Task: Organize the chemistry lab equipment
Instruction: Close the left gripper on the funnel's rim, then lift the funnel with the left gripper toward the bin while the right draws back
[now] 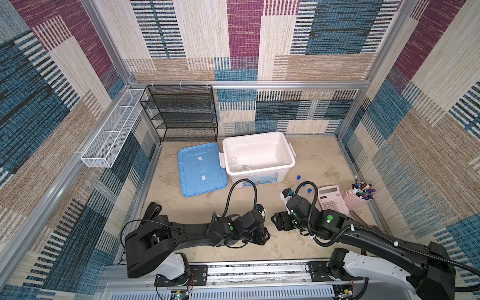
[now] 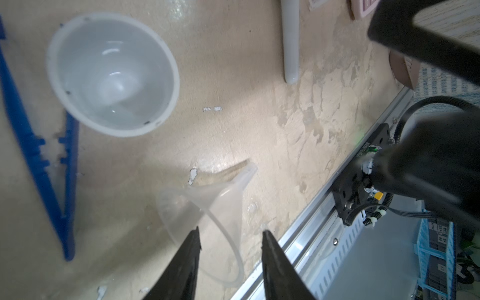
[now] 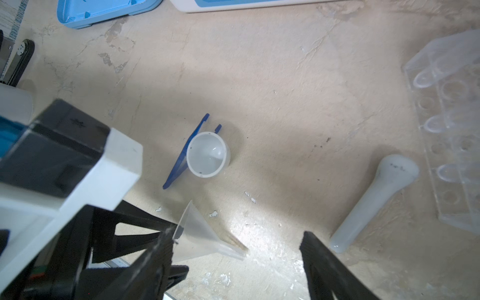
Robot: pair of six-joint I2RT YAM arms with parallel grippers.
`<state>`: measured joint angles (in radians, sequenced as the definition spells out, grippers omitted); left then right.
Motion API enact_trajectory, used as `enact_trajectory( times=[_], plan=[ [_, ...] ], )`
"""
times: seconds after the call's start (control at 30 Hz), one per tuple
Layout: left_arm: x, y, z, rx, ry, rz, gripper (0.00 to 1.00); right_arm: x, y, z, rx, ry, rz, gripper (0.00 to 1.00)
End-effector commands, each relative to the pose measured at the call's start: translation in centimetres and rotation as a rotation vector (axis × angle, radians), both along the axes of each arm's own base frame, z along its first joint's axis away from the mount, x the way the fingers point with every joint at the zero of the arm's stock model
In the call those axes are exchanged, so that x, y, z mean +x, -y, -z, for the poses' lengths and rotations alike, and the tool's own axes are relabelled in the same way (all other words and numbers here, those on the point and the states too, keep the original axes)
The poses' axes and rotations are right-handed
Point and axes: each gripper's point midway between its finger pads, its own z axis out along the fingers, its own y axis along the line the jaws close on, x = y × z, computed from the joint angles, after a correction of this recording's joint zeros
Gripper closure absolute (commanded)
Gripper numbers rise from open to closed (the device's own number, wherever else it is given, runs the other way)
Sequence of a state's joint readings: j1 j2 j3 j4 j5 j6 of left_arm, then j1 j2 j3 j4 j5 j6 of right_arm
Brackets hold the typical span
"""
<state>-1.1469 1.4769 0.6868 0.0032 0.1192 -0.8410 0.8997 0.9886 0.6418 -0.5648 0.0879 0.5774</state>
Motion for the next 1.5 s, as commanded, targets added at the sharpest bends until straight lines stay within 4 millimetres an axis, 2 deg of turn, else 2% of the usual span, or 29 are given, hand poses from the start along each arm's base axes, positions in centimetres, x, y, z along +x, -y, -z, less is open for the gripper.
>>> enact_trajectory(
  times=[0.0,0.1,0.2,0.43,0.53,0.77,0.9,1.03,1.17,1.23,1.37,1.47],
  plan=[
    [0.2,0.9,-0.4,-0.027,-0.010,-0.005,0.63,0.3,-0.1,-0.3,0.012,0.017,0.000,0.19],
    [0.2,0.6,0.1,-0.009,-0.013,-0.009,0.67,0.4,0.0,-0.6,0.014,0.024,0.004,0.19],
    [0.3,0.5,0.2,-0.001,-0.011,-0.012,0.75,0.7,0.1,-0.8,0.011,0.031,0.011,0.19],
    [0.4,0.7,-0.8,0.014,0.006,0.007,0.90,1.2,-0.1,-1.4,0.018,0.039,0.013,0.19],
    [0.6,0.6,-1.9,0.021,0.023,0.017,1.00,1.8,-0.3,-2.2,0.024,0.057,0.018,0.19],
    [1.6,-0.2,-6.1,0.035,0.092,0.024,1.00,3.1,-0.8,-4.9,0.039,0.115,0.039,0.18],
    [2.9,-1.8,-9.4,0.044,0.161,-0.001,1.00,4.3,-0.5,-7.1,0.057,0.170,0.075,0.17],
    [4.6,-3.8,-13.1,0.038,0.236,-0.035,1.00,5.7,0.0,-9.2,0.063,0.226,0.097,0.15],
    [7.1,-6.4,-16.5,0.054,0.302,-0.075,1.00,7.2,-0.3,-10.0,0.056,0.252,0.077,0.13],
    [9.4,-7.9,-18.8,0.059,0.357,-0.108,1.00,7.8,-0.9,-9.9,0.046,0.268,0.046,0.09],
    [13.9,-9.4,-23.1,0.088,0.468,-0.132,1.00,8.8,-2.1,-9.4,0.017,0.275,-0.001,0.05],
    [17.9,-9.7,-24.6,0.138,0.499,-0.130,1.00,9.1,-2.7,-8.9,0.005,0.274,-0.029,0.04]
  ],
)
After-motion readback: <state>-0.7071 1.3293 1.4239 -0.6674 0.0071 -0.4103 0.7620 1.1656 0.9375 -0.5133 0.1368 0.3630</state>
